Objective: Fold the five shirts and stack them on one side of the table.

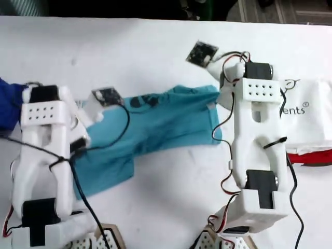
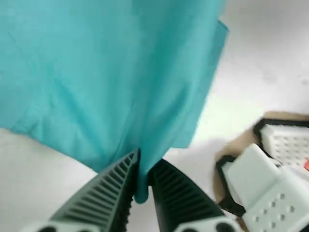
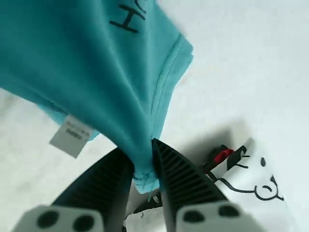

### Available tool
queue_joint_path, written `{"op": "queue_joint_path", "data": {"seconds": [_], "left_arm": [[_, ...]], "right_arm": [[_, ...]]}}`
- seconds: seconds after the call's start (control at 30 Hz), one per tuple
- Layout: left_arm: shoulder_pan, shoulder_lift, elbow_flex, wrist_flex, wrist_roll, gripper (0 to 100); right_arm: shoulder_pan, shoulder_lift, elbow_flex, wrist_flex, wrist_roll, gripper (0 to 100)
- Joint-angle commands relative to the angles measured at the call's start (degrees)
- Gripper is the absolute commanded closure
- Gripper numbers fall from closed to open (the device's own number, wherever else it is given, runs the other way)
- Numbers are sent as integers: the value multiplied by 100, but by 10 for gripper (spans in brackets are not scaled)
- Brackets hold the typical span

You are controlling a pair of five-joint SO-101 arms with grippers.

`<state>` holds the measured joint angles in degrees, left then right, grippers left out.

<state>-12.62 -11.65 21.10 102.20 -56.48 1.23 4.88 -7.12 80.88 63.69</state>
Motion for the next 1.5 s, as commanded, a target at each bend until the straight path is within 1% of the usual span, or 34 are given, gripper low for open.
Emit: {"op": "queue_joint_path", "data": {"seconds": [0.0,0.13,0.2,0.4,0.47,0.53,0.6,0.67,0.73,0.77,0.8,0.9,1.07,1.17,1.3,1.37,1.47], "left_arm": [[-66,75,334,-105,-35,973],[-488,365,229,-527,97,918],[-629,549,123,-668,141,914],[-646,1253,53,-668,132,905],[-681,1341,-9,-633,167,877],[-787,1244,-105,-624,176,862],[-892,998,-290,-536,176,856],[-927,699,-563,-273,193,839],[-927,409,-870,-62,536,811],[-945,251,-1020,-26,782,795],[-963,110,-1152,-18,976,779],[-989,-295,-1459,-18,1284,758],[-989,-787,-1679,0,1389,756],[-989,-1051,-1626,9,1363,755],[-1077,-1191,-1609,18,1345,752],[-1156,-1244,-1477,18,1336,725],[-1288,-1253,-1266,18,1020,710]], "right_arm": [[-4,31,-185,295,202,980],[-48,277,-185,295,193,980],[-127,418,-185,251,193,980],[-224,954,-229,207,185,979],[-224,1015,-202,233,185,973],[-215,1007,-229,426,185,916],[-215,927,-360,813,158,806],[-215,804,-545,1147,-44,677],[-251,716,-738,1420,-132,570],[-259,690,-844,1552,-149,535],[-259,673,-967,1648,-167,524],[-251,664,-1292,1701,-176,548],[-224,655,-1749,1719,-176,622],[-242,673,-1820,1719,-176,640],[-330,716,-1820,1719,-185,640],[-374,716,-1811,1719,-185,640],[-391,725,-1811,1710,-185,640]]}}
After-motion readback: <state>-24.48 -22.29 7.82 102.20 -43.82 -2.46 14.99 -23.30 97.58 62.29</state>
